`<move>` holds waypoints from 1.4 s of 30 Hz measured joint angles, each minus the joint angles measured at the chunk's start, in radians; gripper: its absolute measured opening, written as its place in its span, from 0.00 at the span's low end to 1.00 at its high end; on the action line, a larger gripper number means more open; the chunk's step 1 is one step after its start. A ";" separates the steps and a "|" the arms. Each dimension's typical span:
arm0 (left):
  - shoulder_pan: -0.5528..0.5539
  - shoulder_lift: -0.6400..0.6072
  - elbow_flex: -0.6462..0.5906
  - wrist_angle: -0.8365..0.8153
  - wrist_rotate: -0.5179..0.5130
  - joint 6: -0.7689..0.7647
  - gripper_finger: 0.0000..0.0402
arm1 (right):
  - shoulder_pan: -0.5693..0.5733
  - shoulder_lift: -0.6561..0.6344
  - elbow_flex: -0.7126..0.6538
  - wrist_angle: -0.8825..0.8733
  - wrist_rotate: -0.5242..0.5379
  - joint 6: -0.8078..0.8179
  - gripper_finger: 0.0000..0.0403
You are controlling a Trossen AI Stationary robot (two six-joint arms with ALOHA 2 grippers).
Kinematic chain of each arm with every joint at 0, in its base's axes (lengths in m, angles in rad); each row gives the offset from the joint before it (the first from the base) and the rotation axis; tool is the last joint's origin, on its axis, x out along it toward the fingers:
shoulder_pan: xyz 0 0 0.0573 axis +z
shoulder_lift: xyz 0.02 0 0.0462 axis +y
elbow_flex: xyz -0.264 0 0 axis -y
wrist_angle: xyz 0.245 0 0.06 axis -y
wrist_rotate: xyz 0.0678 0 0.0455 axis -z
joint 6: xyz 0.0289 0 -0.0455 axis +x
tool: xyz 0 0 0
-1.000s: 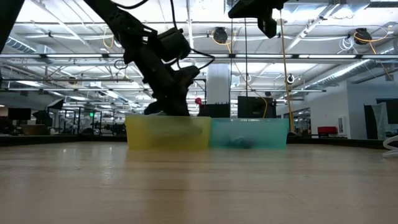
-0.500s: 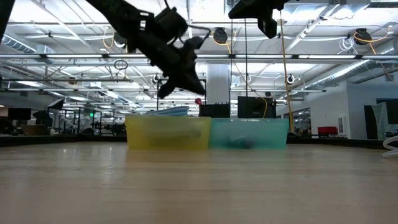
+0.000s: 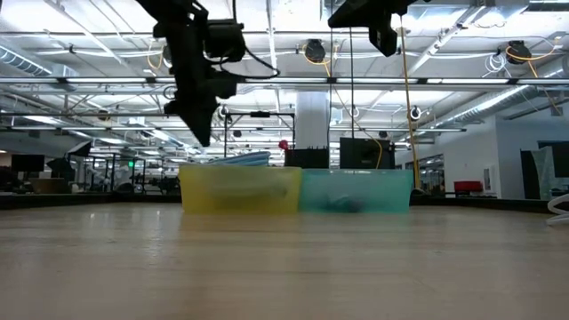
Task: Pick and place USB-C Cables
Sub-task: Adjust the large charger cables in the yellow bin
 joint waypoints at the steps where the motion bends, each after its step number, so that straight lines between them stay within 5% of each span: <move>1: 0.004 0.000 0.000 -0.019 -0.018 0.002 0.00 | 0.000 0.000 0.000 0.000 0.000 0.000 0.00; 11: 0.047 0.028 -0.003 0.038 -0.079 0.013 0.00 | -0.002 0.000 0.000 0.000 0.001 -0.009 0.00; 23: 0.084 0.223 -0.008 0.181 0.061 0.039 0.00 | 0.002 0.000 0.000 -0.001 -0.001 -0.012 0.00; 42: 0.085 0.212 -0.005 0.264 0.090 0.019 0.00 | 0.008 0.000 0.000 -0.001 0.002 0.004 0.00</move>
